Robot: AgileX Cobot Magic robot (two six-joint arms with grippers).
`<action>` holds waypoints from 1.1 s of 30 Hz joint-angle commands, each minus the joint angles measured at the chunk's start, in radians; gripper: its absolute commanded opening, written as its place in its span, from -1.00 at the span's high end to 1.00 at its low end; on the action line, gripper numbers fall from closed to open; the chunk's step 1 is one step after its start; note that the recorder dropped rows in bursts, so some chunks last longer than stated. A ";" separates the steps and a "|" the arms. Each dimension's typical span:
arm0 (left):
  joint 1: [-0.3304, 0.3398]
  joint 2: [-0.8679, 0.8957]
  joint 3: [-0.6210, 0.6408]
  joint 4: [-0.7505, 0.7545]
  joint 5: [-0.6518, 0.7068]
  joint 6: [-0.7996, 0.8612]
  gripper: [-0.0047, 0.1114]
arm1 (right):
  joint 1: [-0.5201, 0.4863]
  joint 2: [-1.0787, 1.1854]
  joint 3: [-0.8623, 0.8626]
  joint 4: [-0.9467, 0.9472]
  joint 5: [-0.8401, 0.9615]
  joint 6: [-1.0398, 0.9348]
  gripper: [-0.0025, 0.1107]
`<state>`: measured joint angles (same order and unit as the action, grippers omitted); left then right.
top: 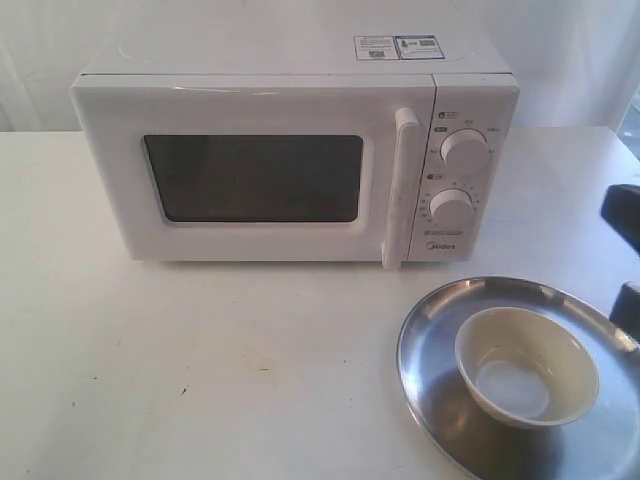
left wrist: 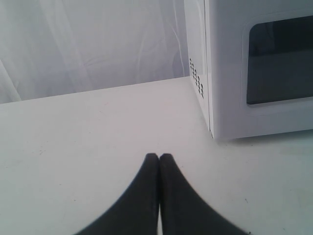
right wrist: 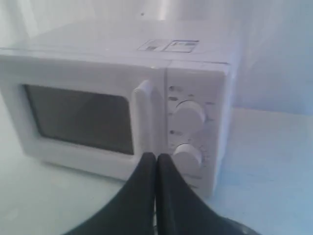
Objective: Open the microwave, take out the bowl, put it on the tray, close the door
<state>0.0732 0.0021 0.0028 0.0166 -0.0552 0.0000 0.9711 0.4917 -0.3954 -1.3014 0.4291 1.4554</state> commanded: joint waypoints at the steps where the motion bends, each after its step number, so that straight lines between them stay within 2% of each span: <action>1: -0.004 -0.002 -0.003 -0.008 -0.004 0.000 0.92 | -0.177 -0.106 0.074 -0.127 -0.043 0.128 0.96; 6: -0.004 -0.002 -0.003 -0.008 -0.004 0.000 0.92 | -0.362 -0.250 0.179 -0.134 -0.097 0.126 0.96; 18: -0.004 -0.002 -0.003 -0.008 -0.004 0.000 0.92 | -0.583 -0.427 0.335 -0.221 -0.148 0.119 0.96; 23: -0.004 -0.002 -0.003 -0.008 -0.004 0.000 0.92 | -0.623 -0.486 0.387 -0.221 -0.179 0.119 0.96; 33: -0.004 -0.002 -0.003 -0.008 -0.004 0.000 0.92 | -0.623 -0.492 0.395 -0.221 -0.194 0.119 0.96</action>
<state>0.0732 0.0021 0.0028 0.0166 -0.0552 0.0000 0.3546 0.0055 -0.0044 -1.5073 0.2456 1.5704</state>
